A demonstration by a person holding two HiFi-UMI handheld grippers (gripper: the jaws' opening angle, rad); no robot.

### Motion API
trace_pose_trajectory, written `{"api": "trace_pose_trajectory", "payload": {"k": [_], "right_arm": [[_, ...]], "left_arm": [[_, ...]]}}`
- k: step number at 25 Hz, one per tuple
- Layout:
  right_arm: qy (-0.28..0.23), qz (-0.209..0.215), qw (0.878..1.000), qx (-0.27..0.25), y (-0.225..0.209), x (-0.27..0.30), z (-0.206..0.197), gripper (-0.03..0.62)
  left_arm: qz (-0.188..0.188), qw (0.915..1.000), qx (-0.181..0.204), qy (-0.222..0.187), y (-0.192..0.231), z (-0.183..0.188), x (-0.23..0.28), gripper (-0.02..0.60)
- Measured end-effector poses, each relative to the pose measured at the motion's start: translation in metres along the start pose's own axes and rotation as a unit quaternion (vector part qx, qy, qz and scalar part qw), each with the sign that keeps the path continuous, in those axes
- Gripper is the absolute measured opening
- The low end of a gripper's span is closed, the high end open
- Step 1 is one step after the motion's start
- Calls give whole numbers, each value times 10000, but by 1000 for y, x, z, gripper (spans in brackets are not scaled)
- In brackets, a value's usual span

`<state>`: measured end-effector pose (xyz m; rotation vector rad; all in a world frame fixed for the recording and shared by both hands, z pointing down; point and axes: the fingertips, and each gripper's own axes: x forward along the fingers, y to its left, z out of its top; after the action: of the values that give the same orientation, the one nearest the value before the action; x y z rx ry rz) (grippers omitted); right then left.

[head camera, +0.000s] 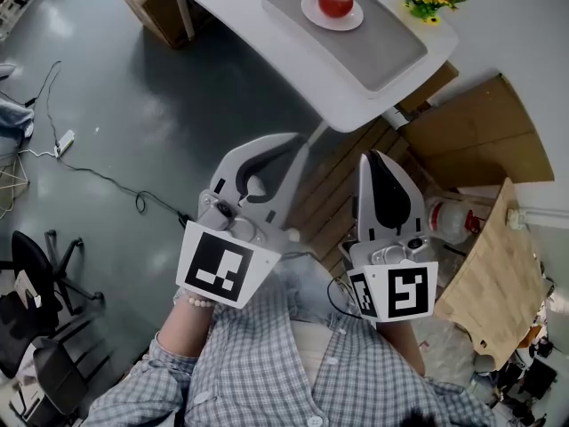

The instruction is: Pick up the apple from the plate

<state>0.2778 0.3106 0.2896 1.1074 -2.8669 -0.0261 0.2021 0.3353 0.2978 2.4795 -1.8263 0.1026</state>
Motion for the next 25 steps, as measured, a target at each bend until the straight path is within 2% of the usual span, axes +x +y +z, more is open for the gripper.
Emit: {"api": "trace_pose_trajectory", "payload": {"k": [8, 14, 20, 25], "right_arm": [[134, -23, 9999, 71, -9, 58, -9, 29], [212, -52, 9997, 116, -18, 122, -9, 29], [303, -131, 9994, 66, -16, 201, 13, 29], [397, -339, 9985, 192, -13, 261, 49, 29]], "left_arm": [[25, 9998, -95, 165, 54, -12, 32, 9], [169, 9993, -224, 265, 121, -14, 59, 9], [136, 9994, -154, 293, 201, 6, 85, 9], [49, 9989, -221, 418, 267, 34, 97, 9]]}}
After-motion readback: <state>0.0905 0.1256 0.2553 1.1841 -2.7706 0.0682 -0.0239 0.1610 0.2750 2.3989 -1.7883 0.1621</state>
